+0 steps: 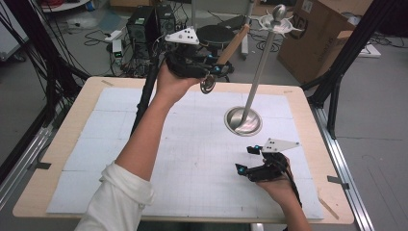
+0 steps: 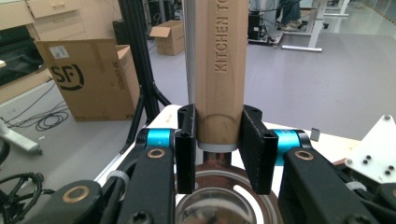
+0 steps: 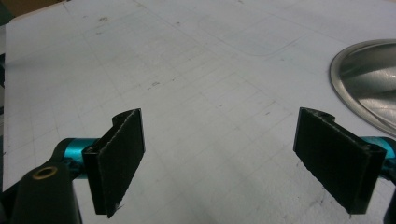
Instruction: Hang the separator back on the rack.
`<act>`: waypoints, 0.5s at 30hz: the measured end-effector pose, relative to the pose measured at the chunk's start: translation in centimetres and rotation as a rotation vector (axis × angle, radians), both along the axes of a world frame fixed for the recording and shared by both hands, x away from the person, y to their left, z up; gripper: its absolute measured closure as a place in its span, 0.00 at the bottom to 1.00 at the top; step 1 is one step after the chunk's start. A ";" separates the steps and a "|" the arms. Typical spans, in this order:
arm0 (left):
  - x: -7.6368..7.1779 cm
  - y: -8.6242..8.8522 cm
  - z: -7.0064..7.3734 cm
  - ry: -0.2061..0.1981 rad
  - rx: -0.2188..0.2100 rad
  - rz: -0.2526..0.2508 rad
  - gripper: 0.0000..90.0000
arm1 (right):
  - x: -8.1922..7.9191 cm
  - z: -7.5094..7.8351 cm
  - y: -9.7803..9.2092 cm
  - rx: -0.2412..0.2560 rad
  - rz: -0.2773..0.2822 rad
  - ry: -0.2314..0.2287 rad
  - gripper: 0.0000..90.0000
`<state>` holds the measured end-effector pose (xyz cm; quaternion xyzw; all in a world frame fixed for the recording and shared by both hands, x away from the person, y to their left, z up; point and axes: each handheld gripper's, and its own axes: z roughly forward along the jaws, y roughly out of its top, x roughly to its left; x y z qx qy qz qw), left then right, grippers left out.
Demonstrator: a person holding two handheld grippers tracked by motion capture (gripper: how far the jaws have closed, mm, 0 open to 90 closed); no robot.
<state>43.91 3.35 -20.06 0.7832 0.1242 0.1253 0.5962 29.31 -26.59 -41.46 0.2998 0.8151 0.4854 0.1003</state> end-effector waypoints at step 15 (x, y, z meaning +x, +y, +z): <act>0.3 -1.8 0.6 -0.018 0.044 0.005 0.77 | 0.0 0.1 0.0 0.010 0.000 -0.003 0.17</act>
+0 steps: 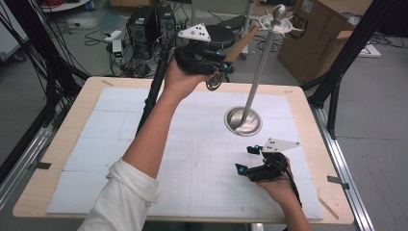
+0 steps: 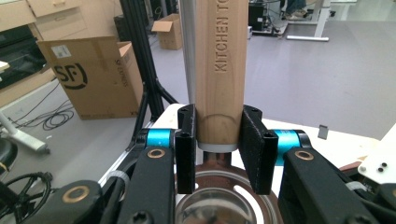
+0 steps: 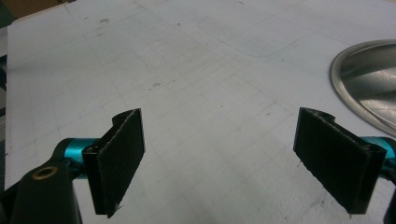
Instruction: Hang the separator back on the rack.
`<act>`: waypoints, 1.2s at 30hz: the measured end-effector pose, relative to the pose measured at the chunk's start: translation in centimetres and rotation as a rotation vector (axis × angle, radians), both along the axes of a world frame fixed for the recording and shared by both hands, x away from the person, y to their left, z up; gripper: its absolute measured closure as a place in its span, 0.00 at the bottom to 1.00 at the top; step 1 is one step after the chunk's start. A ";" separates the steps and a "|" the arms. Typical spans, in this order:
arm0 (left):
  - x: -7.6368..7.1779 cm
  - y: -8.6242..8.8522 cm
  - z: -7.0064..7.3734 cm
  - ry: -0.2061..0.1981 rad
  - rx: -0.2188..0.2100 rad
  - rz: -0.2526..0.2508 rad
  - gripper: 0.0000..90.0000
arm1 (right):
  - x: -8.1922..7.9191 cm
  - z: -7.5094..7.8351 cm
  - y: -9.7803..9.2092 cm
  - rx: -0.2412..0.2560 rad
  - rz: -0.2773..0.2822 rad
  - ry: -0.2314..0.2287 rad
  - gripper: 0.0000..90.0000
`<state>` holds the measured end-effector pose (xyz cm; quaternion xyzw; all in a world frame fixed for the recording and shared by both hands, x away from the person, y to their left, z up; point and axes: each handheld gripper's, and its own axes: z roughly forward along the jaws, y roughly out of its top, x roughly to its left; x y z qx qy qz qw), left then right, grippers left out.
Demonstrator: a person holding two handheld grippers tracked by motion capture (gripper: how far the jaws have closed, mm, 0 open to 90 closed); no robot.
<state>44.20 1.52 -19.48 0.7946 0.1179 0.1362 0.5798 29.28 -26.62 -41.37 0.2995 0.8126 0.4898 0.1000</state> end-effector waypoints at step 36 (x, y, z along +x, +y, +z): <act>1.6 -3.6 -0.8 0.030 0.080 0.046 0.77 | -0.5 0.2 -0.3 0.006 0.001 -0.006 0.17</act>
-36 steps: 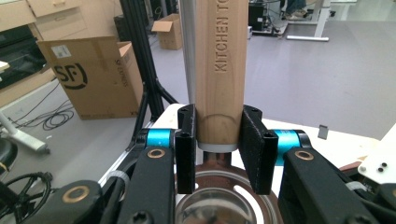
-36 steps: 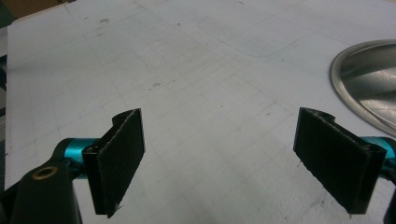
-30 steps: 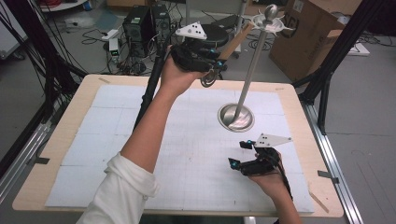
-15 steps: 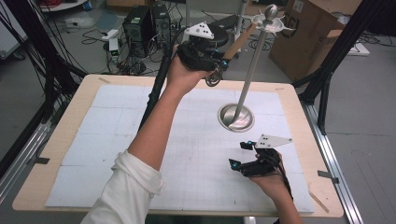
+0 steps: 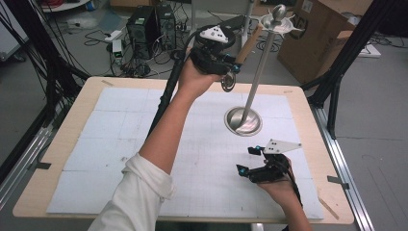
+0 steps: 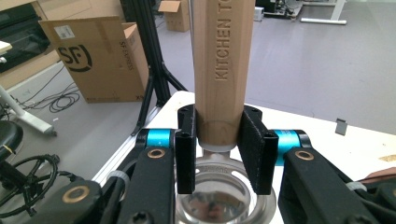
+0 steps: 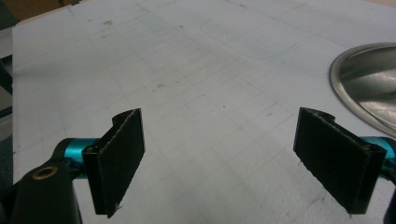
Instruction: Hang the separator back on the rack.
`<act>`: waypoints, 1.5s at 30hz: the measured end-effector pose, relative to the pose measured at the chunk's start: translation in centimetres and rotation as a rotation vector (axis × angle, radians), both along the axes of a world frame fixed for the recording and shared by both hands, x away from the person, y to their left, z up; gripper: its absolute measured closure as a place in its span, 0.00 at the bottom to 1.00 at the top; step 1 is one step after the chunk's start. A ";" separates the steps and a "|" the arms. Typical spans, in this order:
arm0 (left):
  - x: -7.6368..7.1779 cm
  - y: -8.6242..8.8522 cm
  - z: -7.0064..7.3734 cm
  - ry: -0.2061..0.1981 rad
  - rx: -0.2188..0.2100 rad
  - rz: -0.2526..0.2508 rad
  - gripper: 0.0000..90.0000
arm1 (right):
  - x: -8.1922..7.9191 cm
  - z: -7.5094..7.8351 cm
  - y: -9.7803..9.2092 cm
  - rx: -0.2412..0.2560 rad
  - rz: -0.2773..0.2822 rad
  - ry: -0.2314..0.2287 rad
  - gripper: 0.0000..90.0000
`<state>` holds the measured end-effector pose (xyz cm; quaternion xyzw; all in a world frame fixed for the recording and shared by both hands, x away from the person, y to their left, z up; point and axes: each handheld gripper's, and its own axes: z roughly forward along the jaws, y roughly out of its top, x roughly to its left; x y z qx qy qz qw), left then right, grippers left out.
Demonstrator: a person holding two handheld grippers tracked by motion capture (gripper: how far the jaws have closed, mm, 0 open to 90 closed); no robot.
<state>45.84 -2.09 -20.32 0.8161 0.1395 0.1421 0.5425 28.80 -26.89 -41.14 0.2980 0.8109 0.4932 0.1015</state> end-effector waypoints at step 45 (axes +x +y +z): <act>0.3 0.4 -0.2 0.068 0.069 0.049 0.49 | -0.2 -0.2 -0.4 -0.007 -0.009 0.000 0.17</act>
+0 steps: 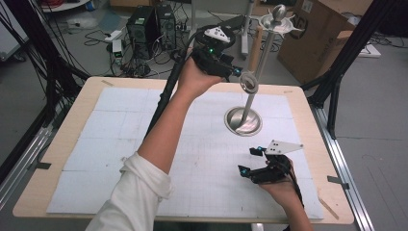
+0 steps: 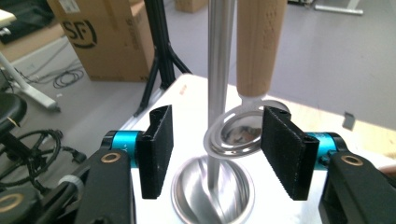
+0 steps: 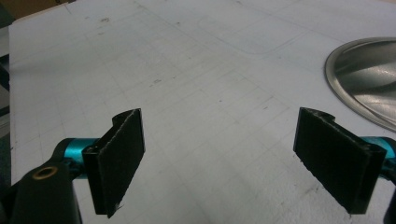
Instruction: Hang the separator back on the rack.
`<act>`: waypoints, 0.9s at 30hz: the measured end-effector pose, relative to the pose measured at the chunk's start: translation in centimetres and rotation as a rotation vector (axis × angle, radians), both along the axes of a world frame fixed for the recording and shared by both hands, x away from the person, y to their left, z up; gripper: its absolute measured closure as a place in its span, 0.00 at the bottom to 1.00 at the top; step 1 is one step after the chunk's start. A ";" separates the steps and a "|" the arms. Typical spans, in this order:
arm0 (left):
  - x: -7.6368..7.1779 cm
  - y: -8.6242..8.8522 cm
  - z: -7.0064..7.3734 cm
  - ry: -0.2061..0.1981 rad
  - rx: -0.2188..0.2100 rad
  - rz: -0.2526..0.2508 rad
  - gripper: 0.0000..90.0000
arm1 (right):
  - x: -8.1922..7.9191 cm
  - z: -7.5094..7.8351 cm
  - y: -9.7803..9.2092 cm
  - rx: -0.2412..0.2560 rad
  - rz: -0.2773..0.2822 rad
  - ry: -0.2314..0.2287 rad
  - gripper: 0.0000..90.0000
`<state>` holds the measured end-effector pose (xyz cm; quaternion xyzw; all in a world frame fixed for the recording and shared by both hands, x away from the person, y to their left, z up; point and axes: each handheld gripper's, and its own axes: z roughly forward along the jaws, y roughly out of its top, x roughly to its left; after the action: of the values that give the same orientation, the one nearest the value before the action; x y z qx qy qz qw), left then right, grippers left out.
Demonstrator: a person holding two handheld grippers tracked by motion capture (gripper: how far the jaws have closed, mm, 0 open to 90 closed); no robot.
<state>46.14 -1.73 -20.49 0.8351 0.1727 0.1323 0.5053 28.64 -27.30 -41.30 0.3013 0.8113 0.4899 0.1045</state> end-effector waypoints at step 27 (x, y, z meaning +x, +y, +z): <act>-3.6 11.5 -0.7 -0.012 -0.072 -0.043 0.29 | -0.1 -0.2 0.7 -0.027 0.008 0.008 0.17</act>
<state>42.53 9.77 -21.15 0.8192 0.1562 0.1200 0.5386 28.54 -26.63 -41.45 0.2988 0.8194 0.4781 0.1034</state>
